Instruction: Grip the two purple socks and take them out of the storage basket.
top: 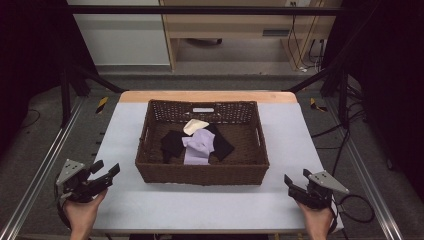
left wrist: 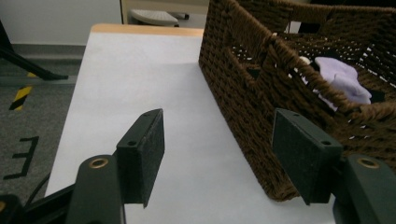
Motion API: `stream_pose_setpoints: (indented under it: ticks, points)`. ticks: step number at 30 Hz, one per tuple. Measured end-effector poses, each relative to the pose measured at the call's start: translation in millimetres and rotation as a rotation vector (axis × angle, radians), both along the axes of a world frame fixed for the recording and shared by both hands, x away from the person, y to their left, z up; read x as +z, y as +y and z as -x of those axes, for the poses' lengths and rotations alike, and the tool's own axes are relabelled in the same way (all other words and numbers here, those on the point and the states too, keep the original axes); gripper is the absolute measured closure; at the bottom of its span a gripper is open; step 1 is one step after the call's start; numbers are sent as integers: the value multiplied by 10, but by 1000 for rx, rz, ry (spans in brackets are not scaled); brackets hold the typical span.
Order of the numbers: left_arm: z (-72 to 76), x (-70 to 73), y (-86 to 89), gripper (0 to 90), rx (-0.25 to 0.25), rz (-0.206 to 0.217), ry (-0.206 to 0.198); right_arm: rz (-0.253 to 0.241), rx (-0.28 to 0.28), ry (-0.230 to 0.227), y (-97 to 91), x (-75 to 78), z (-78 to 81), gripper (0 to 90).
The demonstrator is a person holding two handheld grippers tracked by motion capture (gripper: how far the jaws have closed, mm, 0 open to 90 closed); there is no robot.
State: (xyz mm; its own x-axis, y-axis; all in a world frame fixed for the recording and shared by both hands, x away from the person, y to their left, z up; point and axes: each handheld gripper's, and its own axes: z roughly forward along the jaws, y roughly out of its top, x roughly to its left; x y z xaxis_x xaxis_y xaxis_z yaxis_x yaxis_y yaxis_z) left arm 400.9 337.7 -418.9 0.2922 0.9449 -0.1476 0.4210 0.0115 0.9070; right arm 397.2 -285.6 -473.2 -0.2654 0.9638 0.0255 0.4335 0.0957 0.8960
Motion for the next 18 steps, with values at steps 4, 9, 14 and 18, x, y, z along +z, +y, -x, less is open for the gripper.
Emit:
stream_pose_setpoints:
  ticks: [4,9,14,18]
  points:
    - [8,52,-8,342,0,2,-16,4,0,-7,5,6,-13,274]
    - [6,101,-29,343,-9,-8,-24,14,-1,-4,24,7,-9,274]
    - [-29,185,-61,344,-13,-10,-39,26,-5,-3,16,-2,-25,271]
    - [-82,252,-107,347,-29,0,-48,28,-3,3,27,-2,-28,269]
